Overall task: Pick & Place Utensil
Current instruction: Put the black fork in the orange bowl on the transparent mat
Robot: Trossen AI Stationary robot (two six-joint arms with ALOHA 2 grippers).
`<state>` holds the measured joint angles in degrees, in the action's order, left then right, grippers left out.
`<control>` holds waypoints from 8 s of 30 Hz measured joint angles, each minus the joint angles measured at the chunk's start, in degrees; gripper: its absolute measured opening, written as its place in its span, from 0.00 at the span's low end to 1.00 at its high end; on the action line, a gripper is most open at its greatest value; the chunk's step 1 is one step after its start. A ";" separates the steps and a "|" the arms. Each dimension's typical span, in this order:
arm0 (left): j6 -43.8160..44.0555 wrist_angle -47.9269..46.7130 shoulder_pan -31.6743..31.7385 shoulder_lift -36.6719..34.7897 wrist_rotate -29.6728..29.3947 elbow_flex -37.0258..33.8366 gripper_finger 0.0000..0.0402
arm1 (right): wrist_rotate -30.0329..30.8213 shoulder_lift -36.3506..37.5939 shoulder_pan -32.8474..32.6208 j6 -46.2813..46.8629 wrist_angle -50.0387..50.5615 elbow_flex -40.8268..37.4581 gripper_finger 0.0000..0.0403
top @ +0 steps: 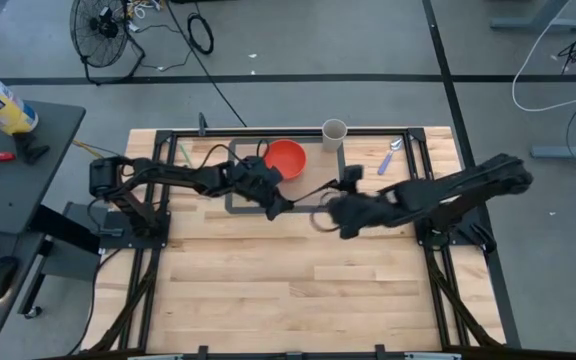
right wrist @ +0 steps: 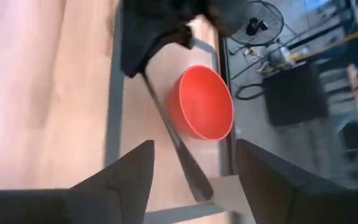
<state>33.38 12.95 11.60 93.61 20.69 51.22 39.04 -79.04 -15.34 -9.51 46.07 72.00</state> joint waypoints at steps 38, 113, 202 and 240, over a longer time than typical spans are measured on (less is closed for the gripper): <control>1.58 15.54 -0.20 -2.83 -5.23 -0.09 0.04 | -11.13 7.87 10.54 34.41 -107.23 -48.45 0.41; -20.75 -6.17 9.60 -10.01 -2.61 -0.02 0.66 | -18.96 13.65 17.61 43.52 -83.11 -45.28 0.00; -13.61 -22.40 5.44 -6.32 -63.92 -8.58 0.61 | -8.36 -19.20 31.03 76.95 -73.90 -27.86 0.01; -13.61 -22.60 5.42 -6.32 -62.60 -8.57 0.61 | -13.60 -21.78 32.85 76.54 -77.72 -27.90 0.04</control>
<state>19.77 -9.65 17.02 87.29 -41.91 42.65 25.44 -100.82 17.51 67.03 -31.65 44.10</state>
